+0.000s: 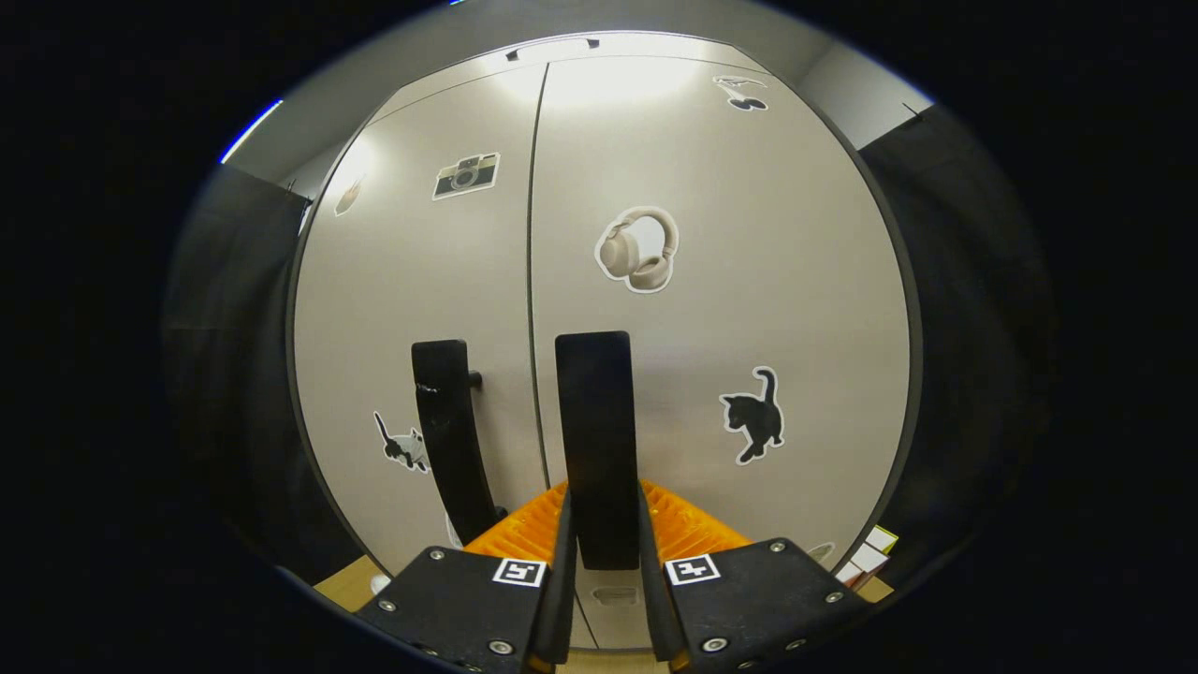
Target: Open the right door of the double-door shoe cabinet with the right hand, and open the left door with the left hand.
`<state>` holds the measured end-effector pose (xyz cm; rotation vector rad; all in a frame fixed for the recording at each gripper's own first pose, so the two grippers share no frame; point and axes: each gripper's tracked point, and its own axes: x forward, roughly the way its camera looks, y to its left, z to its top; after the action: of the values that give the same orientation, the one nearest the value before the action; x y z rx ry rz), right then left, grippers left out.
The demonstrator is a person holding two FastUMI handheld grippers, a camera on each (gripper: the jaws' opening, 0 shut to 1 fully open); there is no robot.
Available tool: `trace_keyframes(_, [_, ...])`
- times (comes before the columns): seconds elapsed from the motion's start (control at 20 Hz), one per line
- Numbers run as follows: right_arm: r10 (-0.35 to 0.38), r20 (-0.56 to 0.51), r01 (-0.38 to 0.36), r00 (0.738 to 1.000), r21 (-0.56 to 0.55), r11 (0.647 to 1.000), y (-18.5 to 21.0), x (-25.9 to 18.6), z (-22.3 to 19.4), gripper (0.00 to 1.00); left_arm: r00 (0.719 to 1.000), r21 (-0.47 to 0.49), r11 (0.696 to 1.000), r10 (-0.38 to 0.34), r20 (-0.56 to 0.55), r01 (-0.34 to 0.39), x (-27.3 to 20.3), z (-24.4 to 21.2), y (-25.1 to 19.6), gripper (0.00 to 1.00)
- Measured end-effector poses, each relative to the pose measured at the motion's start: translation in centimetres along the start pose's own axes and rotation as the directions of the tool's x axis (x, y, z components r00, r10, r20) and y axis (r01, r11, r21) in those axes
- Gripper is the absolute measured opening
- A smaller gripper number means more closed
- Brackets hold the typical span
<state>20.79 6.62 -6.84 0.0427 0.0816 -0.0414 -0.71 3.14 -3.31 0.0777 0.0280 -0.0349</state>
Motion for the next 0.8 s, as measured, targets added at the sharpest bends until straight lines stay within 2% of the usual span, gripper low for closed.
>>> trace_keyframes(0.25, [0.019, 0.006, -0.019, 1.0, 0.004, 1.0, -0.1, -0.8, 0.0, 0.14, 1.0, 0.005, 1.0, 0.009, -0.006, -0.009, -0.8, 0.1, -0.3, 0.81])
trace_keyframes(0.4, [0.067, 0.017, -0.067, 0.998, 0.011, 0.998, -0.2, -2.7, 0.1, 0.11, 1.0, 0.002, 1.0, 0.015, -0.004, -0.015, -1.8, 0.4, -0.6, 0.81])
trace_keyframes(0.5, [0.105, 0.014, -0.105, 0.994, 0.027, 0.994, -0.6, -4.4, 0.0, 0.05, 1.0, 0.0, 1.0, 0.018, -0.001, -0.018, -2.5, 0.8, -0.9, 0.82])
trace_keyframes(0.8, [0.157, 0.016, -0.157, 0.987, 0.007, 0.988, -1.5, -7.5, 0.3, 0.04, 1.0, -0.013, 1.0, 0.003, 0.007, -0.003, -4.6, 1.6, -2.5, 0.81])
